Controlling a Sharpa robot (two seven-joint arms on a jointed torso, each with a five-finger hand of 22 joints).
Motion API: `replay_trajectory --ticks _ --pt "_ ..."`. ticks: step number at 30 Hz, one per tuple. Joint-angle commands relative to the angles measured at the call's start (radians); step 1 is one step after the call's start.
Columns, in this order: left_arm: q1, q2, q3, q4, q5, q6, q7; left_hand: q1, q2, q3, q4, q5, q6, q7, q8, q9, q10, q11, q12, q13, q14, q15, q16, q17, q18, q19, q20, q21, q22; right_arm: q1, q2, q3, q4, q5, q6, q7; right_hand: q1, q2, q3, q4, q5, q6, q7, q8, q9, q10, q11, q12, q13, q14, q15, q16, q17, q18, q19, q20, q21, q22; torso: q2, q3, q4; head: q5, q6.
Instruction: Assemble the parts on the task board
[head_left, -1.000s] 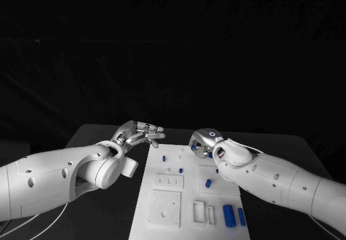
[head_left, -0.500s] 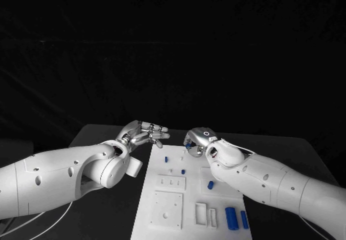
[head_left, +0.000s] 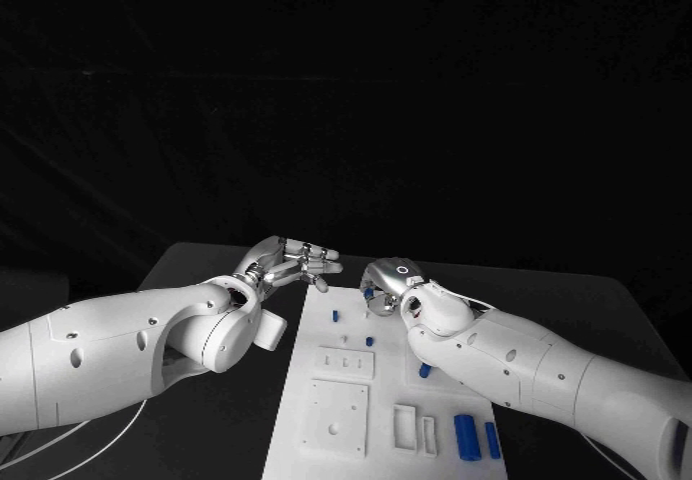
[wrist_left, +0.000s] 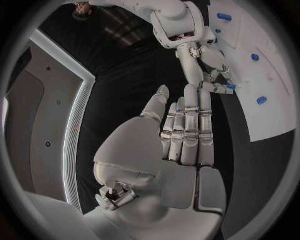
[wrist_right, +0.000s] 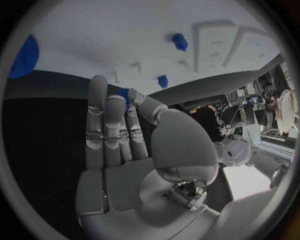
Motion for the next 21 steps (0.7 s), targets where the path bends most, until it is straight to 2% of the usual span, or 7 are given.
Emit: replay_trajectory --ticks 1,6,11,14,21 --pt "0.005 0.002 0.001 0.007 -0.008 0.01 0.004 0.003 0.005 -0.005 -0.001 -0.005 -0.005 -0.002 -0.003 0.001 -0.007 -0.002 -0.002 0.0 -0.005 0.001 0.003 -0.001 0.011 0.007 0.0 -0.004 0.002 -0.003 0.004 -0.001 -0.004 -0.02 0.003 -0.013 0.007 -0.004 0.008 -0.001 0.003 0.002 0.002 0.001 0.001 0.038 -0.034 0.005 0.003 0.0 -0.004 -0.003 -0.001 0.006 0.004 -0.005 -0.004 0.001 0.007 -0.0042 0.0054 0.001 -0.002" --pt "0.009 0.001 0.001 0.01 -0.011 0.009 0.003 0.003 0.005 -0.005 -0.001 -0.005 -0.005 -0.002 -0.003 0.001 -0.007 -0.002 -0.002 0.0 -0.005 0.001 0.003 -0.001 0.011 0.007 0.0 -0.004 0.002 -0.007 0.004 -0.003 -0.006 -0.024 0.015 -0.016 0.007 -0.004 0.008 -0.001 0.003 0.002 0.002 0.001 0.0 0.037 -0.034 0.005 0.003 0.0 -0.003 -0.003 -0.002 0.007 0.004 -0.005 -0.005 0.003 0.01 -0.0048 0.0052 0.001 -0.003" --pt "0.011 0.0 0.001 0.01 -0.012 0.008 0.003 0.003 0.005 -0.005 -0.001 -0.005 -0.005 -0.002 -0.003 0.001 -0.007 -0.002 -0.002 0.0 -0.005 0.001 0.003 -0.001 0.011 0.007 0.0 -0.004 0.002 -0.009 0.0 -0.005 -0.008 -0.033 0.019 -0.029 0.007 -0.004 0.008 -0.002 0.002 0.002 0.002 0.001 0.0 0.037 -0.034 0.005 0.003 0.0 -0.003 -0.003 -0.002 0.007 0.004 -0.005 -0.006 0.006 0.009 -0.0039 0.0037 0.002 -0.007" --pt "0.012 0.0 0.001 0.009 -0.013 0.008 0.003 0.006 0.005 -0.007 -0.002 -0.006 -0.004 -0.002 -0.004 0.001 -0.007 -0.002 -0.002 0.0 -0.006 0.001 0.004 -0.003 0.012 0.006 0.0 -0.005 0.005 -0.01 -0.002 -0.006 -0.009 -0.039 0.017 -0.037 0.008 -0.004 0.01 -0.003 0.002 0.002 0.002 0.001 0.0 0.036 -0.034 0.005 0.003 -0.001 -0.003 -0.002 -0.002 0.007 0.004 -0.005 -0.006 0.007 0.009 -0.003 0.0025 0.001 -0.006" --pt "0.012 0.0 0.001 0.007 -0.013 0.009 0.004 0.006 0.005 -0.007 -0.002 -0.006 -0.004 -0.002 -0.004 0.001 -0.007 -0.002 -0.002 0.0 -0.006 0.001 0.004 -0.003 0.012 0.006 0.0 -0.005 0.005 -0.011 -0.003 -0.006 -0.008 -0.051 0.015 -0.05 0.008 -0.006 0.011 -0.003 0.002 0.002 0.002 0.001 0.0 0.037 -0.034 0.005 0.003 -0.001 -0.003 -0.002 -0.002 0.007 0.004 -0.005 -0.006 0.009 0.009 -0.0037 0.0034 -0.001 -0.003"
